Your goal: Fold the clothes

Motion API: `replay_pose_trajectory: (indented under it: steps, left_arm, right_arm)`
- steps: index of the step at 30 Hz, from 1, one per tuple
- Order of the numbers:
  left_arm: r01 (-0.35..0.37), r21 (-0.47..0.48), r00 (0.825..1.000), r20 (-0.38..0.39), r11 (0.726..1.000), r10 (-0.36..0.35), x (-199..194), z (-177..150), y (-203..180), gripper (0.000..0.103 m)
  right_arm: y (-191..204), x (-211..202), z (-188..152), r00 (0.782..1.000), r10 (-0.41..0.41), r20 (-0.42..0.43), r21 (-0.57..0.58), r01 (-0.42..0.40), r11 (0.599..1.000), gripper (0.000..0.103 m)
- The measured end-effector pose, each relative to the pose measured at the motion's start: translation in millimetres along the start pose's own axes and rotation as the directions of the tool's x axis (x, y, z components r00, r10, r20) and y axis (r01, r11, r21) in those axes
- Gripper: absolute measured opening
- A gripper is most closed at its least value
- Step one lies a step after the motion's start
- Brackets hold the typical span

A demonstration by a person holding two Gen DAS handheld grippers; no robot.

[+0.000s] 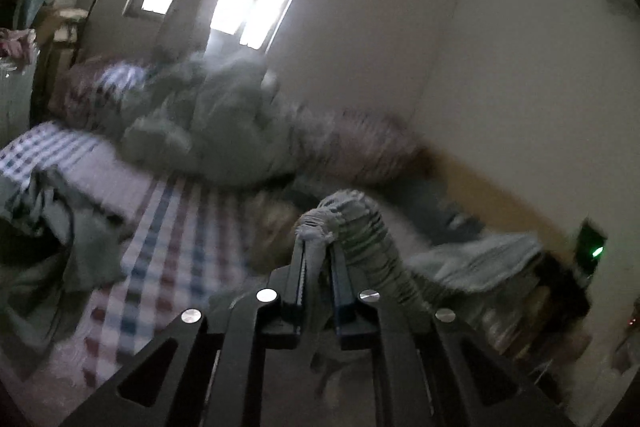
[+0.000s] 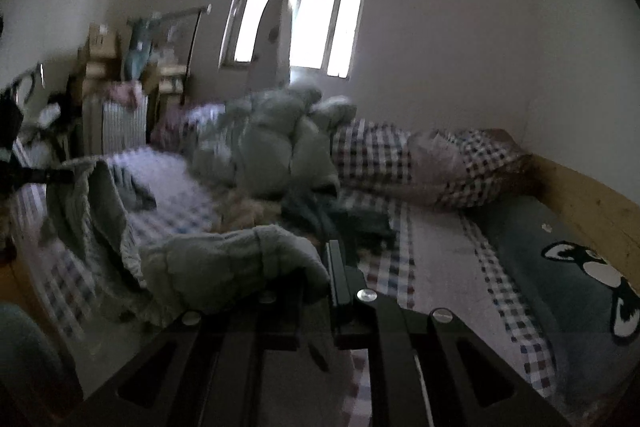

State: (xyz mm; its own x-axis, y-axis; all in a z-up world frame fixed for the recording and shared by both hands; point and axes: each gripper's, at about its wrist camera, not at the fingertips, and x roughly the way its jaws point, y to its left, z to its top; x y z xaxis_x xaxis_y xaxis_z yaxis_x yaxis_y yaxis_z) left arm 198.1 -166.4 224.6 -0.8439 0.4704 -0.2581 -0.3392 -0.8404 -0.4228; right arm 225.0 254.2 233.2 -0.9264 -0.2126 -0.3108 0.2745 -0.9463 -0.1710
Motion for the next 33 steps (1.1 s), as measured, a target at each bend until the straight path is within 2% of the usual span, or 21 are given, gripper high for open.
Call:
replay_pose_trajectory:
  steps: [2,6,9,17,21,28,33]
  left_arm:
    - [0.056,-0.026,0.996,0.065,0.998,-0.054,-19,20,-14,0.008]
    - [0.117,-0.008,0.980,0.164,0.993,-0.114,-52,60,-49,0.008]
    - [0.152,0.012,0.967,0.205,0.988,-0.151,-73,87,-75,0.008]
    - [0.179,0.096,0.938,0.285,0.979,-0.199,-139,150,-141,0.007]
    - [0.224,0.144,0.905,0.336,0.964,-0.261,-175,179,-170,0.007]
    - [0.265,0.249,0.869,0.356,0.932,-0.342,-221,207,-232,0.007]
    - [0.293,0.319,0.853,0.338,0.901,-0.397,-234,225,-276,0.007]
  right_arm:
    - [-6,-12,19,0.999,0.010,0.040,0.021,-0.010,1.000,0.008]
    - [-21,-50,64,0.990,0.026,0.139,0.059,-0.035,0.998,0.008]
    - [-31,-81,99,0.979,0.040,0.201,0.077,-0.057,0.995,0.008]
    - [-48,-155,171,0.943,0.043,0.330,0.085,-0.075,0.994,0.008]
    - [-56,-193,206,0.920,0.025,0.390,0.074,-0.058,0.996,0.008]
    - [-64,-241,271,0.895,-0.006,0.445,0.029,-0.008,1.000,0.008]
    - [-89,-254,316,0.895,-0.057,0.443,0.041,0.043,0.998,0.008]
